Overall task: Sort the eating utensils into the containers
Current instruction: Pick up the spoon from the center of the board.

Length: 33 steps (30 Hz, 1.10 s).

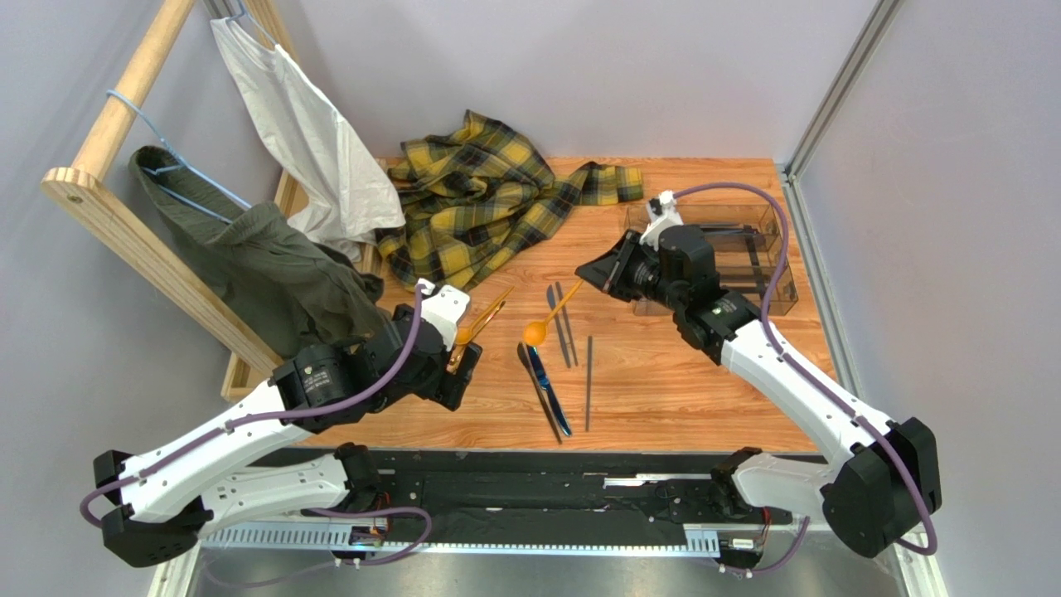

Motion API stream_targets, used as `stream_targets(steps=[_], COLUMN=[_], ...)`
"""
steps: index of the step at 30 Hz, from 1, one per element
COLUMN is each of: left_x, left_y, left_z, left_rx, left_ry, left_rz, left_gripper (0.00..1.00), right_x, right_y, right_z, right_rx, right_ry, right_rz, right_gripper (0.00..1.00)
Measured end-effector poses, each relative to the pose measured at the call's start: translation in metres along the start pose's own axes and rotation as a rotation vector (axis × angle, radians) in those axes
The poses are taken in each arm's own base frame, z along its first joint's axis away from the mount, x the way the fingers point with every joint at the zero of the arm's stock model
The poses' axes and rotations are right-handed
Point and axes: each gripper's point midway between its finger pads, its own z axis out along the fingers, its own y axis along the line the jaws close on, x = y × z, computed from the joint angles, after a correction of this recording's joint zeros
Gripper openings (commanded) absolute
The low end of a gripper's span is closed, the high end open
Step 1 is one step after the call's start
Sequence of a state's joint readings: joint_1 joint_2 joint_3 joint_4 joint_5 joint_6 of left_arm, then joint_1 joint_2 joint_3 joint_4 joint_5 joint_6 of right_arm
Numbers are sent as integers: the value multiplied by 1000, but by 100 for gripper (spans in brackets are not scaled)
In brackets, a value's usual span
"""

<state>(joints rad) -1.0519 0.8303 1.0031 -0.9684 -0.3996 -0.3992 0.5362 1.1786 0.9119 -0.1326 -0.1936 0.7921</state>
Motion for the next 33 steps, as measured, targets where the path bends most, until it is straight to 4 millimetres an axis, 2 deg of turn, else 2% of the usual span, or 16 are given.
stream_targets(steps=[5,14,18,21,28,33], left_x=[5,6,7,6,5,5], left_y=[1,1,-3,-3,-2,-3], left_z=[-2,-7,-9,-11,-15,-16], left_rx=[9,30,44,47,47,52], left_ry=[-4,-27,-31,-42,-67,-70], left_rz=[-7,-28,-24,-27,-39,-36], left_gripper=[93,93,93,93,93,93], right_x=[-40,-141,-180,-198,-219,-247], right_y=[-12,-52,-68,-85,-135,-171], right_z=[-5,-33,-43,-45,-36,-46], right_rx=[61,215,266,310,408,495], right_ry=[-77,-275,-353,-382,-380,-440], right_rz=[-1,11,21,42,108,148], right_gripper=[0,0,0,0,0,0])
